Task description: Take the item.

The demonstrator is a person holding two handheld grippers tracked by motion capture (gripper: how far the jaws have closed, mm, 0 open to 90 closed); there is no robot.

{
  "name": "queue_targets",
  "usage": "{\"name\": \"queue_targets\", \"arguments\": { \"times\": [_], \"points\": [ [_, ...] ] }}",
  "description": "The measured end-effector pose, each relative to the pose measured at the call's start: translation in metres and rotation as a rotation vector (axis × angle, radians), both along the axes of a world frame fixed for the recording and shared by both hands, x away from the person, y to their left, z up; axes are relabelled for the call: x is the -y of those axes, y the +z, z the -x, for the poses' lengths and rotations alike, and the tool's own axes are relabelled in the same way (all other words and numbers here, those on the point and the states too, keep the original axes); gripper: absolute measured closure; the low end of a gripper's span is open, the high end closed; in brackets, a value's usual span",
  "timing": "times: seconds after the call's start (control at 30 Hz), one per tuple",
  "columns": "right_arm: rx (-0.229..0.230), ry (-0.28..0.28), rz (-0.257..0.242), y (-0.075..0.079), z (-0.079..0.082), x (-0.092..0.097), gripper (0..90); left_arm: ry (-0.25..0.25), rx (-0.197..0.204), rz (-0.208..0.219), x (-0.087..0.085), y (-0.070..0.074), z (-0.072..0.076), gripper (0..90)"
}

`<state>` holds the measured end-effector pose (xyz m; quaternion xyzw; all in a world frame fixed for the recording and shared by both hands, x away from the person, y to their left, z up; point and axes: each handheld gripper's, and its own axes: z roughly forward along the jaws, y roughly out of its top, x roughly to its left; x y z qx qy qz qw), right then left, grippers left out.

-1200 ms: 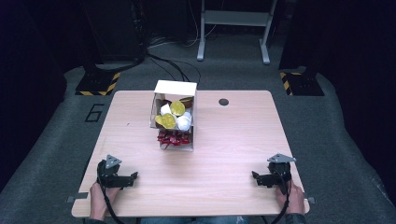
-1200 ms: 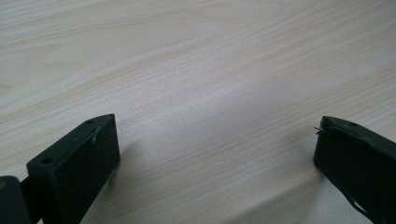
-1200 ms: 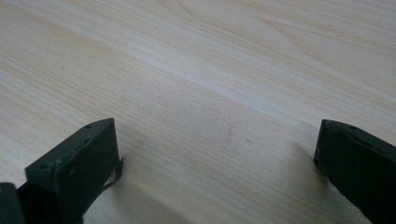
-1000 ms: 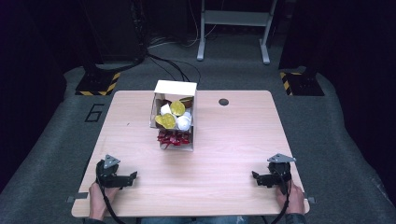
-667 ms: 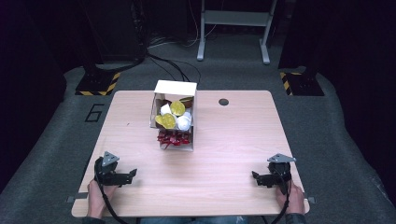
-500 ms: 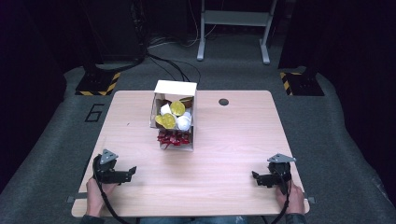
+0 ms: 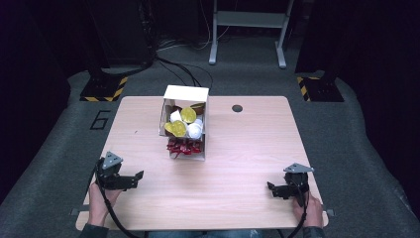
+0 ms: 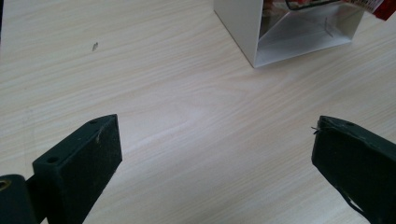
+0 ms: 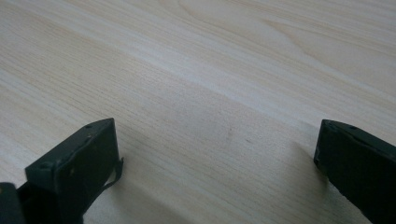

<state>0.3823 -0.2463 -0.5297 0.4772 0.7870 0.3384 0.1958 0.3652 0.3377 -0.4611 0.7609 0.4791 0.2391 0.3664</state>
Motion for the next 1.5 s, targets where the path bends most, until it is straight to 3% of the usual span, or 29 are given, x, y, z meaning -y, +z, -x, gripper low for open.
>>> {"name": "queue_targets", "arguments": {
  "times": [0.7, 1.5],
  "points": [
    [0.004, -0.004, 0.008, 0.0, 0.0, 0.0, 0.0, -0.044, 0.06, -0.011, 0.009, 0.039, -0.003, 3.4],
    [0.0, 0.0, 0.0, 0.0, 0.0, 0.0, 0.0, -0.104, 0.138, -0.051, 0.032, 0.084, -0.011, 5.0]
  ]
}}
